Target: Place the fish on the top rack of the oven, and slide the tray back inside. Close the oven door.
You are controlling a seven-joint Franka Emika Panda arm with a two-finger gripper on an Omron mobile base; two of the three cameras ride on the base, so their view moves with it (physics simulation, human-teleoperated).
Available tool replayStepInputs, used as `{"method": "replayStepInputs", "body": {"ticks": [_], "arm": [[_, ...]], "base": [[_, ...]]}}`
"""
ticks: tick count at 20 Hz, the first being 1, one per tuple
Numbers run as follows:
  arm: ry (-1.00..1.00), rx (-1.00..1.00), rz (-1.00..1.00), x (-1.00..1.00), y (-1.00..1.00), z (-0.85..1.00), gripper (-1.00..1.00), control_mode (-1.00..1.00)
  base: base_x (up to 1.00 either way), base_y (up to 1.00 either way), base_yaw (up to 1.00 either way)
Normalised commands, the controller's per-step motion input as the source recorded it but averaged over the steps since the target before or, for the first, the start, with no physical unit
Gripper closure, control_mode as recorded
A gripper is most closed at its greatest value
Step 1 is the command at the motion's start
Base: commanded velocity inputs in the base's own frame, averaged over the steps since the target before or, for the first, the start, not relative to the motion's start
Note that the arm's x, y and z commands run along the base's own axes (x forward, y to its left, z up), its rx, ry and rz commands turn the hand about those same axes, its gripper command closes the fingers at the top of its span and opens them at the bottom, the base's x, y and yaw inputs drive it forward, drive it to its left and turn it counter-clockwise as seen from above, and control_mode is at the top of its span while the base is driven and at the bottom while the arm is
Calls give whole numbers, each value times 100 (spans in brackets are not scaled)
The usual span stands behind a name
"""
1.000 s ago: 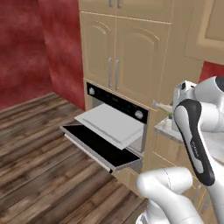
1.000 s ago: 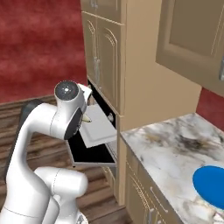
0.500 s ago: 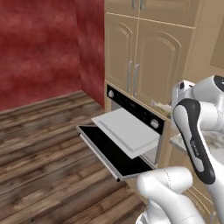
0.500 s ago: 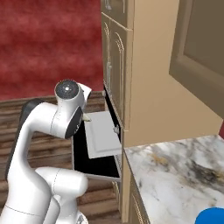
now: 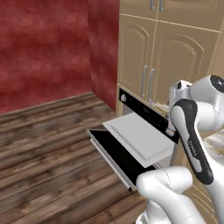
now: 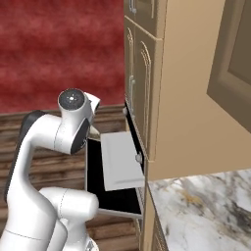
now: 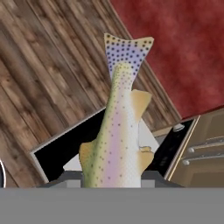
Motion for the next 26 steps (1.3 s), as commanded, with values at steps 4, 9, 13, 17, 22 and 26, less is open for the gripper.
{"method": "replayStepInputs", "body": {"ticks": [4,9,13,17,22,26], "arm": [[0,0,0,0,0,0,100,100],[0,-1,0,13,4,-3,100,-100],[0,-4,0,14,18,-4,100,-100],[2,-4,0,11,18,-9,100,-100],[2,-9,0,8,30,-35,100,-100],[5,-12,-1,20,32,-47,100,-100]], "base": [[35,0,0],[10,0,0],[0,0,0],[0,0,0],[0,0,0],[0,0,0]]}}
